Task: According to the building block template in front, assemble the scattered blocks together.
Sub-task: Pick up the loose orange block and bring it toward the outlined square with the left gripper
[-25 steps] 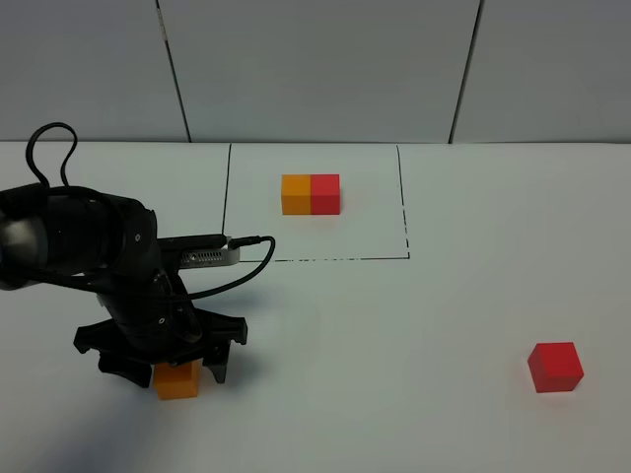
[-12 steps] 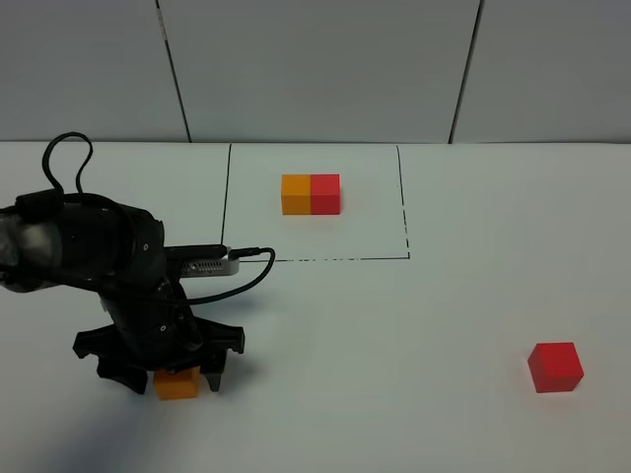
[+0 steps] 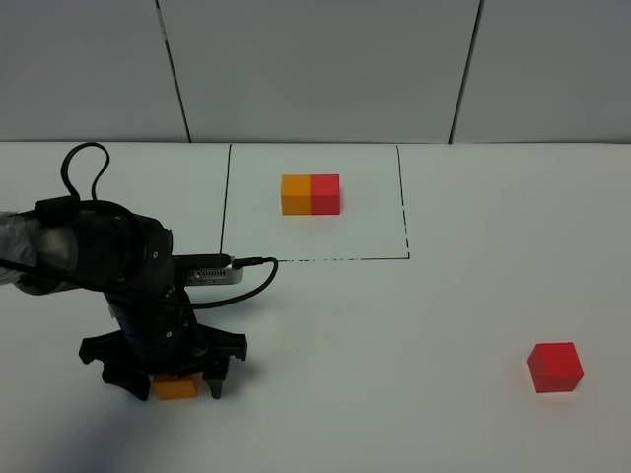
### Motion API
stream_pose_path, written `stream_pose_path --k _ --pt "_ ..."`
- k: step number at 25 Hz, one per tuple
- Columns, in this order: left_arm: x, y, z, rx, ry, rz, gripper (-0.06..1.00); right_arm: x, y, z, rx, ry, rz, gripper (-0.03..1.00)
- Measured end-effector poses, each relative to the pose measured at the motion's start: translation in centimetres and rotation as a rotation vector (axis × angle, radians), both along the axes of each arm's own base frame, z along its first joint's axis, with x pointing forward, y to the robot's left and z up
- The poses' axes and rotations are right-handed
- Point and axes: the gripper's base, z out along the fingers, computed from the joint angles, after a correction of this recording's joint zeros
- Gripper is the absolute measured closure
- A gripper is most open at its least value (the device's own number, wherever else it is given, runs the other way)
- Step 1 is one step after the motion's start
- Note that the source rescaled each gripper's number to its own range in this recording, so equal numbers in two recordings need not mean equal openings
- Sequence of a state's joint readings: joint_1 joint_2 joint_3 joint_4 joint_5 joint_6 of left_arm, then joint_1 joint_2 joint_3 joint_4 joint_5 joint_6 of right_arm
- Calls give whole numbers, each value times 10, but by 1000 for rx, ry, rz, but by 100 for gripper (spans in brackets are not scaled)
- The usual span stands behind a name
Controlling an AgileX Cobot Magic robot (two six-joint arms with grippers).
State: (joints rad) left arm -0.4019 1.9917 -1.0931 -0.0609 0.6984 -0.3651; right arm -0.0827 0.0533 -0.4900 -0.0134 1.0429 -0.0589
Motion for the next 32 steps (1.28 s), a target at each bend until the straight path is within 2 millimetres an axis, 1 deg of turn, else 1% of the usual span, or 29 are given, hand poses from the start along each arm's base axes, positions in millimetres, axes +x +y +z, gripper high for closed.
stream_pose_path --k 2,3,4,5,7,8,9,10,16,20,23,29,32 --pt "0 0 -1 3 3 0 24 0 0 0 0 0 0 22" --pt "0 0 -1 5 4 -2 26 0 0 0 0 0 0 22" --pt "0 0 -1 7 4 -3 30 0 0 0 0 0 0 22" --pt "0 0 -1 10 4 -6 36 0 0 0 0 0 0 22" --pt "0 1 -1 22 9 -14 55 0 0 0 0 0 0 22" --pt "0 2 -1 27 8 -18 69 0 0 0 0 0 0 22" --pt "0 2 -1 28 7 -20 85 0 0 0 0 0 0 22" --pt "0 2 -1 28 6 -20 94 0 0 0 0 0 0 22" --pt "0 3 -1 29 6 -28 94 0 0 0 0 0 0 22" --pt "1 4 0 41 -1 -100 94 0 0 0 0 0 0 22" --pt "8 5 7 67 -23 -239 94 0 0 0 0 0 0 22" --pt "23 2 49 83 -22 -614 94 0 0 0 0 0 0 22" --pt "28 -2 63 61 -10 -763 94 0 0 0 0 0 0 22"
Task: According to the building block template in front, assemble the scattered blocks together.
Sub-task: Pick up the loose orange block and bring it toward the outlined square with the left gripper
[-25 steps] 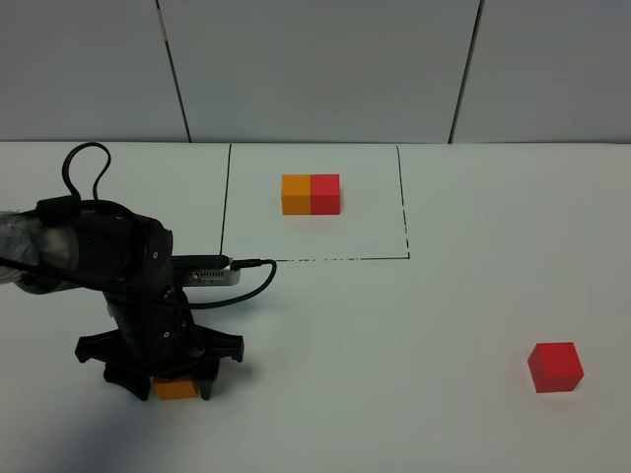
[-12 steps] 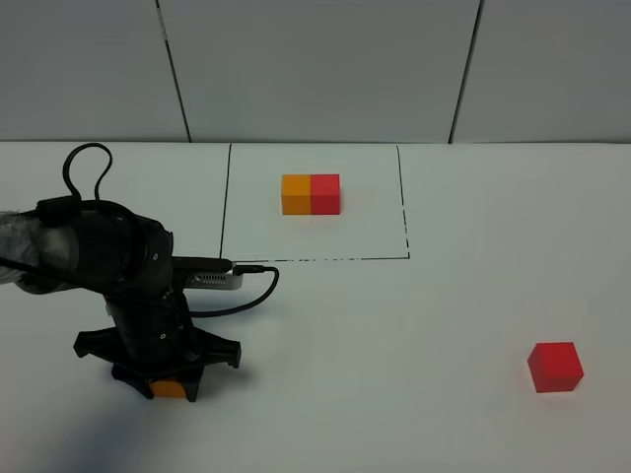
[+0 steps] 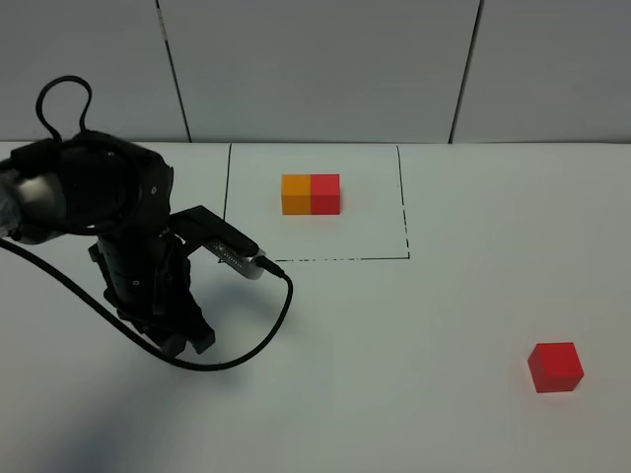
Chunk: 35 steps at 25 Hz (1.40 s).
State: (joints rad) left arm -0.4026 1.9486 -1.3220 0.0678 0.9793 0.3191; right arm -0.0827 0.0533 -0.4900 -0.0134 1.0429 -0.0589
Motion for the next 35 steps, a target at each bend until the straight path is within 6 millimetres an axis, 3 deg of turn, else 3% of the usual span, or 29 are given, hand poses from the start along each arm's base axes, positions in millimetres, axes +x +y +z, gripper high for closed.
stream_pose_path --k 8,14,20,27,35 --pt "-1 -11 9 -62 50 -457 94 0 0 0 0 0 0 22" --pt "-15 -42 9 -57 46 -709 94 0 0 0 0 0 0 22" --pt "-20 -64 6 -18 33 -813 94 0 0 0 0 0 0 22" --pt "-4 -76 -3 -34 32 -849 94 0 0 0 0 0 0 22" --pt "18 -95 3 -91 -34 -849 94 0 0 0 0 0 0 22"
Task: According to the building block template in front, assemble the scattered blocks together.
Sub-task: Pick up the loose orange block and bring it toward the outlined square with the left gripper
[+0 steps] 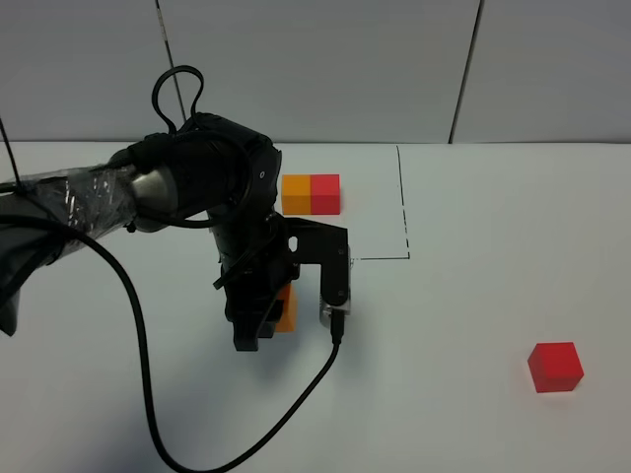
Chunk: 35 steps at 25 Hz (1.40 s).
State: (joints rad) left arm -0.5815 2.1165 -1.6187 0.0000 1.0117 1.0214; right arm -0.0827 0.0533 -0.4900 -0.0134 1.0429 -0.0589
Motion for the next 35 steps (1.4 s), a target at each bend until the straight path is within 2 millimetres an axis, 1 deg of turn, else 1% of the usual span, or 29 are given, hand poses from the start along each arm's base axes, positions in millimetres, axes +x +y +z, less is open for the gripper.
stream_pose_path --k 4,8,13,18,21,26,35 --pt "9 -6 -5 6 11 18 94 0 0 0 0 0 0 22" --pt "13 -15 -21 27 32 44 94 0 0 0 0 0 0 22" --pt "12 -36 -41 85 14 56 94 0 0 0 0 0 0 22" --pt "8 -56 -54 112 5 40 94 0 0 0 0 0 0 22" --pt "5 -59 -59 120 14 41 94 0 0 0 0 0 0 22" --pt "5 -58 -59 124 13 73 94 0 0 0 0 0 0 22" --pt "7 -60 -59 104 -5 77 94 0 0 0 0 0 0 22"
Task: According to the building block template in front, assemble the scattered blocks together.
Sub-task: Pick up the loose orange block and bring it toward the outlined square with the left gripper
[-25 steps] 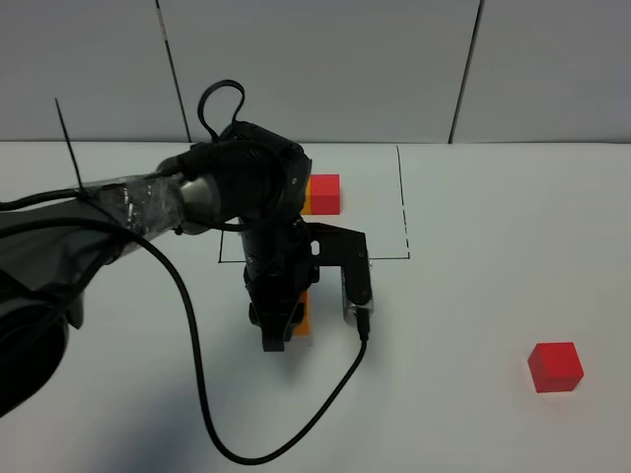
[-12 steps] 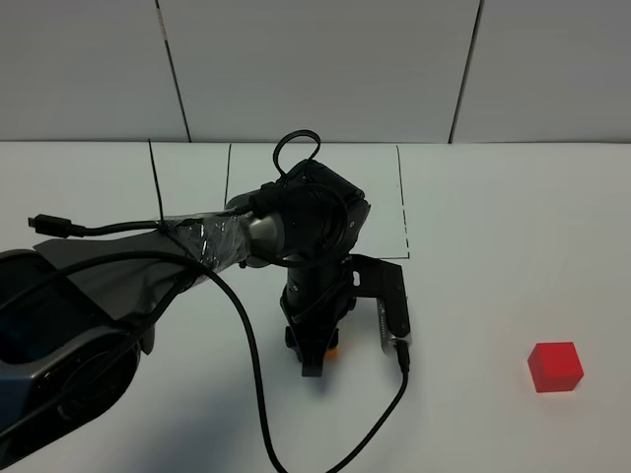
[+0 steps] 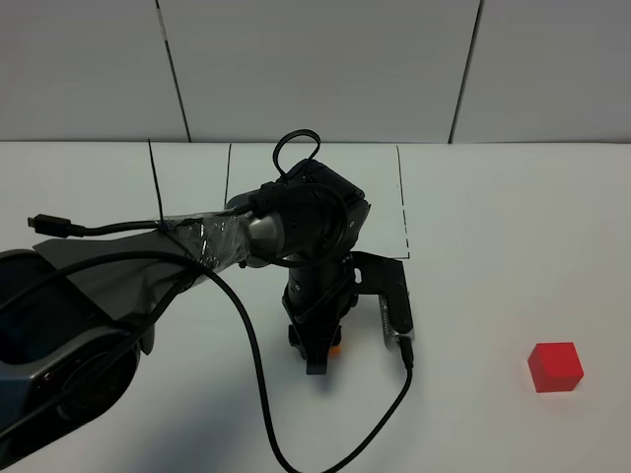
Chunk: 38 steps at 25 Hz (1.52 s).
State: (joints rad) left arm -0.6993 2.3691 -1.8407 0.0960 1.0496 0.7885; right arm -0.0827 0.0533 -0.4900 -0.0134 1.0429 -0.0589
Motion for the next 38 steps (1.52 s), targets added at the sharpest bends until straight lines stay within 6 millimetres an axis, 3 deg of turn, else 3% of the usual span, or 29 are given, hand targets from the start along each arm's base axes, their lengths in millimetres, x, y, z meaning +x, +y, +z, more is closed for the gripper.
stream_pose_path --k 29,33,38 --pt "-1 -2 0 -24 15 -41 93 0 0 0 1 0 0 22" --pt "-1 -2 0 -25 13 -41 87 0 0 0 1 0 0 22" --pt "-1 -3 0 -27 10 -41 63 0 0 0 1 0 0 22"
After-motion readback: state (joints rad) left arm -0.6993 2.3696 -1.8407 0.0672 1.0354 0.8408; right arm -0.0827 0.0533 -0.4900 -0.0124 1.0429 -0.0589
